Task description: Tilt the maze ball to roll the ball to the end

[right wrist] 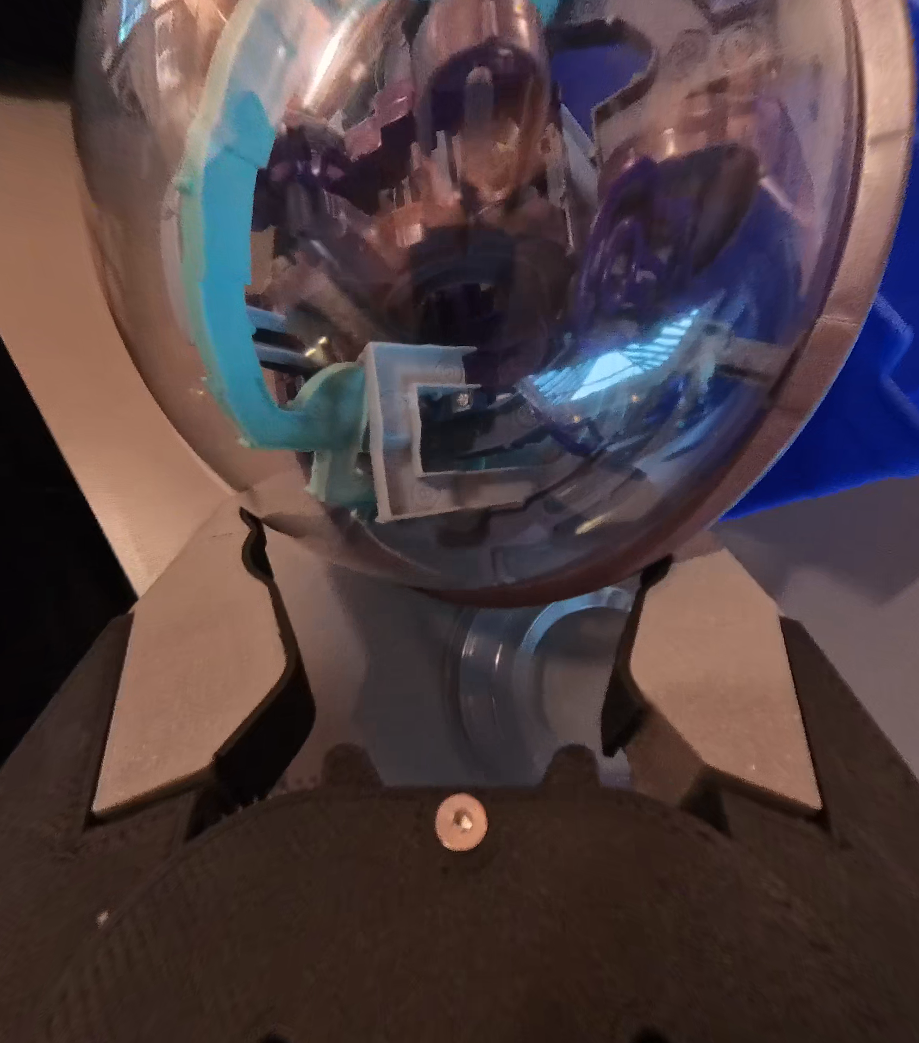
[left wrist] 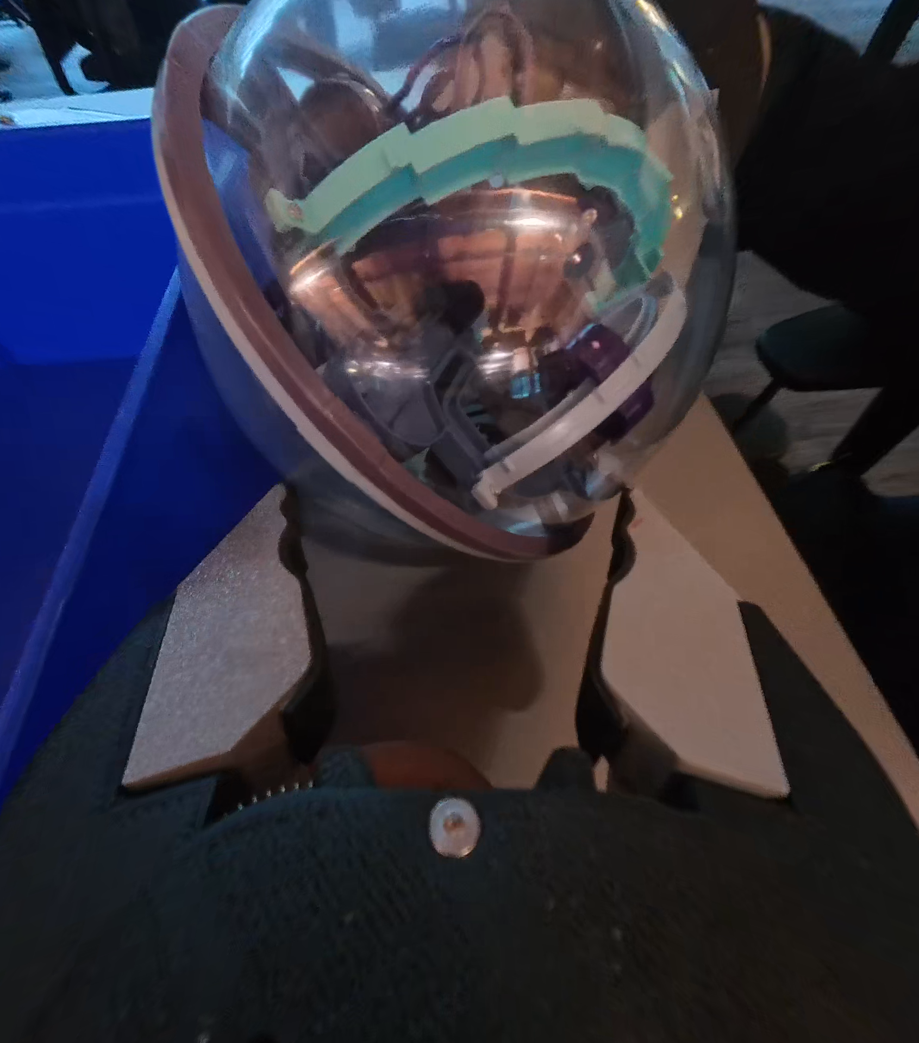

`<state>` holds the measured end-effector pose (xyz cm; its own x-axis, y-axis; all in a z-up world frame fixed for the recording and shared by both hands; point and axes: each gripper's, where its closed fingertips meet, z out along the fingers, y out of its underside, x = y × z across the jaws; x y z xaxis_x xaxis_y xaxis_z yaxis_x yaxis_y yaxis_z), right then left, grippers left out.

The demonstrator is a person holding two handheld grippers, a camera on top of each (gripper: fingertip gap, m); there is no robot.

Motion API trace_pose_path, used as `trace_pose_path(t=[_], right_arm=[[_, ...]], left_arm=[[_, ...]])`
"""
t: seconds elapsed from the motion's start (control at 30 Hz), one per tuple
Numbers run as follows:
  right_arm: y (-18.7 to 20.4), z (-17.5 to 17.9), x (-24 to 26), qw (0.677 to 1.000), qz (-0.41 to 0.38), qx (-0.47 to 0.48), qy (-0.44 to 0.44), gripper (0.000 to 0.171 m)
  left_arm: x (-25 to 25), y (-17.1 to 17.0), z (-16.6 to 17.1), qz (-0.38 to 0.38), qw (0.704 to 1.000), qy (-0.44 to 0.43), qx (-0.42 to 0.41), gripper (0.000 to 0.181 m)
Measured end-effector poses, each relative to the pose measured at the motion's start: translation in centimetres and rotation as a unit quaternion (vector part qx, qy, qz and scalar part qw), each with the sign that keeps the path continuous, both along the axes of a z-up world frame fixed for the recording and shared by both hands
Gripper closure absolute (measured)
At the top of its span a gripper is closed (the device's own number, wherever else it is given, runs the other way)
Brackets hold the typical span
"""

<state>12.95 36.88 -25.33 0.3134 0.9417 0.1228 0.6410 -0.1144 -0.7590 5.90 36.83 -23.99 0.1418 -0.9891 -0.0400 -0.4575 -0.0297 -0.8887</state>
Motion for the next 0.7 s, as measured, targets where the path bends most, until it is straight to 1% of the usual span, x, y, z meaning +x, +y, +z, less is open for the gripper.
trace_pose_path(t=[0.17,0.23,0.3,0.43,0.53,0.6,0.7], right_arm=[[0.8,0.6,-0.4,0.995,0.013,0.096,-0.032,0.040],[0.8,1.9,-0.6,0.990,0.014,0.137,-0.033,0.039],[0.3,4.4,-1.0,0.985,0.019,0.171,-0.004,0.038],[-2.0,11.8,-2.2,0.969,0.047,0.222,0.101,0.037],[-3.7,16.7,-3.0,0.952,0.060,0.257,0.153,0.033],[-4.8,19.6,-3.3,0.941,0.067,0.282,0.177,0.032],[-6.4,23.9,-3.6,0.925,0.077,0.324,0.183,0.031]], left_arm=[[-0.7,0.3,-0.3,0.032,0.994,0.041,0.092,0.072],[-0.7,0.3,0.7,0.041,0.990,0.041,0.126,0.071],[-0.7,-0.1,2.9,0.046,0.988,0.021,0.145,0.070],[-0.6,-1.7,8.2,0.057,0.984,-0.014,0.168,0.068],[-0.6,-2.9,12.6,0.070,0.973,-0.028,0.217,0.068],[-0.7,-3.8,15.5,0.083,0.963,-0.032,0.254,0.068],[-0.9,-4.9,20.0,0.107,0.940,-0.026,0.322,0.067]])
